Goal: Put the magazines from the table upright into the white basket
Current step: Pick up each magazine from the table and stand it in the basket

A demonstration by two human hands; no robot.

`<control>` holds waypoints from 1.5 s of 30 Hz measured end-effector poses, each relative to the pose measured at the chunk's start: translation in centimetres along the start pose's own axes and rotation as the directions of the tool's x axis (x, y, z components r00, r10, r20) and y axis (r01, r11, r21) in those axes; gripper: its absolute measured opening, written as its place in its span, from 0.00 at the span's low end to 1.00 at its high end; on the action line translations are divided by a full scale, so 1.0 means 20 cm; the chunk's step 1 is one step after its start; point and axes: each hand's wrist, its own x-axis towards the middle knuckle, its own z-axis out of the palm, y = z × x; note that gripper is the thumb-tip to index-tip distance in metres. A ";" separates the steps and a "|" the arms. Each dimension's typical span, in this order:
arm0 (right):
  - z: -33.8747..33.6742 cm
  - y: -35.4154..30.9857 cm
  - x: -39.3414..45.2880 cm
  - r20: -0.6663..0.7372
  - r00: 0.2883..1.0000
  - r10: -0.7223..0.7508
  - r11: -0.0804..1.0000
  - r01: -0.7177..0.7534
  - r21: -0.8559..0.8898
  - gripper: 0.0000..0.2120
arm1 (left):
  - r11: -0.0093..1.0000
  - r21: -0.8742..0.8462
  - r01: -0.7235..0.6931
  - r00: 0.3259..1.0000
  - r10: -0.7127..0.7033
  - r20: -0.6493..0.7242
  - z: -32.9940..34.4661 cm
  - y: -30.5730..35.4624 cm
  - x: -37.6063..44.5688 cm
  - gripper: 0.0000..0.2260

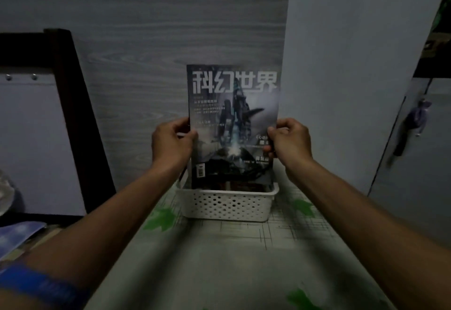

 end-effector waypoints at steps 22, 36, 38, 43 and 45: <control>-0.01 0.46 -0.26 0.274 0.957 -0.090 0.837 0.222 -0.500 0.10 | 0.919 0.113 0.379 0.902 -0.393 0.178 0.03 -0.53 -0.20 0.22; -0.39 0.35 -0.61 0.274 0.957 -0.099 0.880 0.212 -0.424 0.10 | 0.915 0.063 0.399 0.860 -0.397 0.320 -0.09 -0.24 -0.65 0.22; -0.46 0.32 -0.70 0.272 0.958 -0.088 0.882 0.201 -0.426 0.10 | 0.915 0.047 0.400 0.858 -0.392 0.332 -0.14 -0.19 -0.76 0.21; -0.63 0.24 -0.93 0.288 0.956 -0.056 0.866 0.189 -0.462 0.09 | 0.909 0.062 0.413 0.841 -0.406 0.357 -0.25 -0.12 -0.99 0.28; -0.66 0.21 -0.95 0.287 0.958 -0.025 0.815 0.185 -0.548 0.04 | 0.912 0.126 0.389 0.834 -0.407 0.373 -0.27 -0.10 -1.02 0.31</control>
